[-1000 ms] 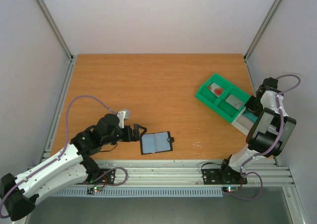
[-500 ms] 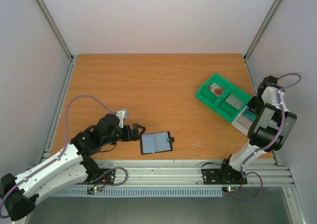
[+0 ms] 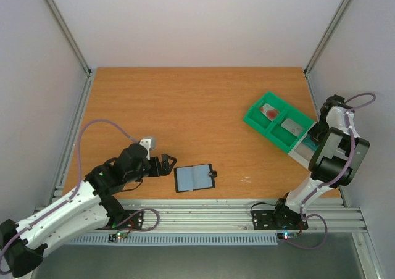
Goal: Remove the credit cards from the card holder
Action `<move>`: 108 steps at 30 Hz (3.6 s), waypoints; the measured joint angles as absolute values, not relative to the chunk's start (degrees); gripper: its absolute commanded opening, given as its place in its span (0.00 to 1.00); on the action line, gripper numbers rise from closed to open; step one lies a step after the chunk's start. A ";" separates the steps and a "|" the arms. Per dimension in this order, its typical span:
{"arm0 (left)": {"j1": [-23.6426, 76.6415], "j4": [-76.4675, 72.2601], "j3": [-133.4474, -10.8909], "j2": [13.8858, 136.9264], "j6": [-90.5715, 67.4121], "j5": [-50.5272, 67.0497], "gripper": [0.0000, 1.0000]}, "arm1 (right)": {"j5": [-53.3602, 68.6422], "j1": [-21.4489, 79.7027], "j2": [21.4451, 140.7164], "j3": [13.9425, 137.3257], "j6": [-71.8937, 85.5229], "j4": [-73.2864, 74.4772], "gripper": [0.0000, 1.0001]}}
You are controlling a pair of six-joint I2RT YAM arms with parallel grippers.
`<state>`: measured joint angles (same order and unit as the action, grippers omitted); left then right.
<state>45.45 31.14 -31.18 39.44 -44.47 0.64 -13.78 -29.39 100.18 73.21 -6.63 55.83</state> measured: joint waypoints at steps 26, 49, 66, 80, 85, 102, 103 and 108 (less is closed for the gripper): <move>45.45 32.03 -31.18 41.80 -44.45 -0.40 0.97 | -11.79 -24.73 99.22 74.67 -3.68 57.14 0.33; 45.45 15.49 -26.24 63.20 -52.47 14.85 0.58 | 17.39 1.50 69.91 64.42 -0.08 54.28 0.41; 45.45 5.37 -22.26 67.99 -57.21 16.32 0.36 | 20.23 32.60 69.93 45.25 11.14 40.58 0.35; 45.43 0.62 -22.02 72.27 -58.37 16.03 0.26 | 18.41 45.21 84.60 43.00 17.15 28.64 0.28; 45.41 -0.36 -20.88 71.94 -58.92 15.53 0.26 | 19.62 45.76 87.00 41.87 18.13 25.71 0.25; 45.32 -10.92 -20.49 76.93 -62.61 17.34 0.35 | 17.45 45.91 85.23 39.48 21.45 22.96 0.25; 45.36 -10.04 -20.49 76.16 -62.37 17.28 0.38 | 16.80 45.98 84.79 39.46 21.45 23.00 0.28; 45.41 -0.08 -21.34 69.10 -60.80 14.76 0.66 | 11.75 45.98 78.11 39.81 20.82 26.30 0.39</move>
